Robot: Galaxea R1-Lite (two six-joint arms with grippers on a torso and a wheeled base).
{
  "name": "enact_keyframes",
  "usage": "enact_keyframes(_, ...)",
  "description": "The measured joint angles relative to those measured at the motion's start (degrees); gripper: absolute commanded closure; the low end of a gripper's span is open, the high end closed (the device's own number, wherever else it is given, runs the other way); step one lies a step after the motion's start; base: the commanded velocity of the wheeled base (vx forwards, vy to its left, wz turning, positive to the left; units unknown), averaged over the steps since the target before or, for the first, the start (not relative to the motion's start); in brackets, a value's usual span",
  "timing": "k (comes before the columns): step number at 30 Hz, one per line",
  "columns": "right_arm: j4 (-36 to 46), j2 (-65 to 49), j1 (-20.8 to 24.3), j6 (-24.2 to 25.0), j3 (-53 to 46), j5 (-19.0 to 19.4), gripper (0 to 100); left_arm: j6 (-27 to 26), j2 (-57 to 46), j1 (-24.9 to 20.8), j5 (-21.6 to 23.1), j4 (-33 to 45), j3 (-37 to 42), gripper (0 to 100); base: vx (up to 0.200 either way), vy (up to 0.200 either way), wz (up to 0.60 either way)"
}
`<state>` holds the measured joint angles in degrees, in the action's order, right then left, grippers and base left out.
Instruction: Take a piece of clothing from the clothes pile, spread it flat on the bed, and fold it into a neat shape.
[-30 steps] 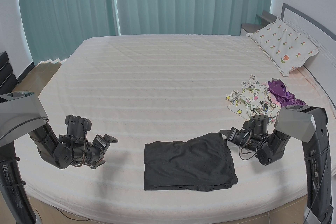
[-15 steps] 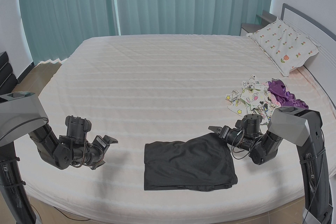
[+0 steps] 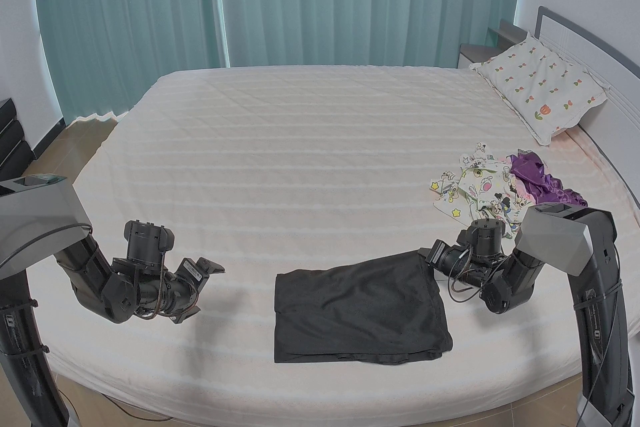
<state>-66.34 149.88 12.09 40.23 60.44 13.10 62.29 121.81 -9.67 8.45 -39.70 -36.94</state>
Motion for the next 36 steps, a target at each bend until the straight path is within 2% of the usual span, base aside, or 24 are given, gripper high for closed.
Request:
enact_keyframes(3, -0.1, -0.2, -1.0, 0.0, 0.0, -1.3, 100, 0.0, 0.0, 0.0, 0.0, 0.0, 0.0, 0, 0.0, 0.0, 0.0)
enact_keyframes(14, 0.1, -0.7, -2.7, -0.6, -1.0, -1.6, 100, 0.0, 0.0, 0.0, 0.0, 0.0, -0.1, 0, 0.0, 0.0, 0.0)
enact_keyframes(15, 0.2, -0.7, -2.7, -0.6, -1.0, -1.6, 0, 0.0, 0.0, 0.0, 0.0, 0.0, 0.0, 0, 0.0, 0.0, 0.0)
enact_keyframes(24, 1.6, -2.1, -2.7, -0.9, -1.5, -1.6, 0, -0.1, 0.0, 0.0, 0.0, 0.0, -0.1, 0, 0.0, 0.0, 0.0)
enact_keyframes(30, 1.7, -6.2, -2.8, -1.1, -5.2, -2.2, 0, -0.1, 0.0, 0.0, 0.0, 0.0, -0.1, 0, 0.0, 0.0, 0.0)
enact_keyframes(36, 4.4, -11.2, -2.6, -1.3, -8.3, -3.3, 0, 0.0, 0.1, -0.1, 0.0, 0.0, -0.2, 0, -0.2, 0.0, 0.0)
